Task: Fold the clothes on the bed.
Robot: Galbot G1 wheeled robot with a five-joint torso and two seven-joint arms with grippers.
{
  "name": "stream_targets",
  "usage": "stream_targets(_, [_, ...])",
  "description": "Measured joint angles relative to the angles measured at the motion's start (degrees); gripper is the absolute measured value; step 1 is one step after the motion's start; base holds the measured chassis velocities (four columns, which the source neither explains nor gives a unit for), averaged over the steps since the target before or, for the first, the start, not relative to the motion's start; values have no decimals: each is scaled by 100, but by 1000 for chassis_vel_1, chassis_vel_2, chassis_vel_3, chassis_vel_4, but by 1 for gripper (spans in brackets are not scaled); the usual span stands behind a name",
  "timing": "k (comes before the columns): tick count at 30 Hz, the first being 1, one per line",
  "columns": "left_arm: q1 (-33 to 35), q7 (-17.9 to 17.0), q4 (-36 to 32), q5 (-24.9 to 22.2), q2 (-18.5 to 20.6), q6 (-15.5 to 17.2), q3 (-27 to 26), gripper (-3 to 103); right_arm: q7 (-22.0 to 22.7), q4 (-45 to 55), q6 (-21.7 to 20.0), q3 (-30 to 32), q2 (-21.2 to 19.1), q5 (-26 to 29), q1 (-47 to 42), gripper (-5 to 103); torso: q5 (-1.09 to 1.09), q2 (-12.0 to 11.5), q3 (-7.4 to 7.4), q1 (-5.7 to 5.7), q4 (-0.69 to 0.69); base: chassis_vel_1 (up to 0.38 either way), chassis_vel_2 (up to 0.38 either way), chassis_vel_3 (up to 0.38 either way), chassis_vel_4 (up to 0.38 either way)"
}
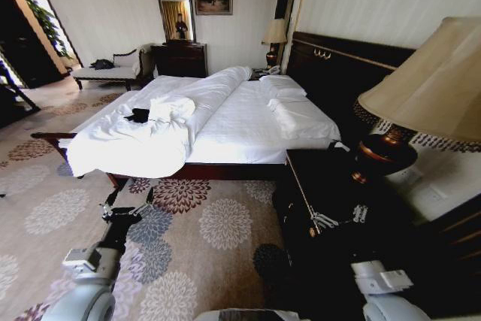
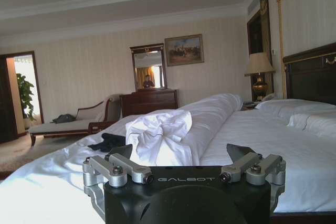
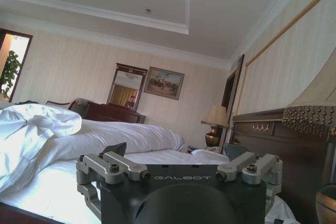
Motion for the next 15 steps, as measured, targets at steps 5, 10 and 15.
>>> stream_targets(5, [13,2,2,10,-36,-13,4,100,-84,-54,87,-16,-13,28,44,100,0,0,0,0,0,0,0,0,0])
stream_targets(10, [42,2,-12,11,-109,-22,15,100,-125,-66,125,-33,11,-3,59,100,0,0,0,0,0,0,0,0,0])
stream_targets(15, [81,-4,-20,16,-165,-58,15,100,-114,-82,125,-40,23,-17,73,100,0,0,0,0,0,0,0,0,0])
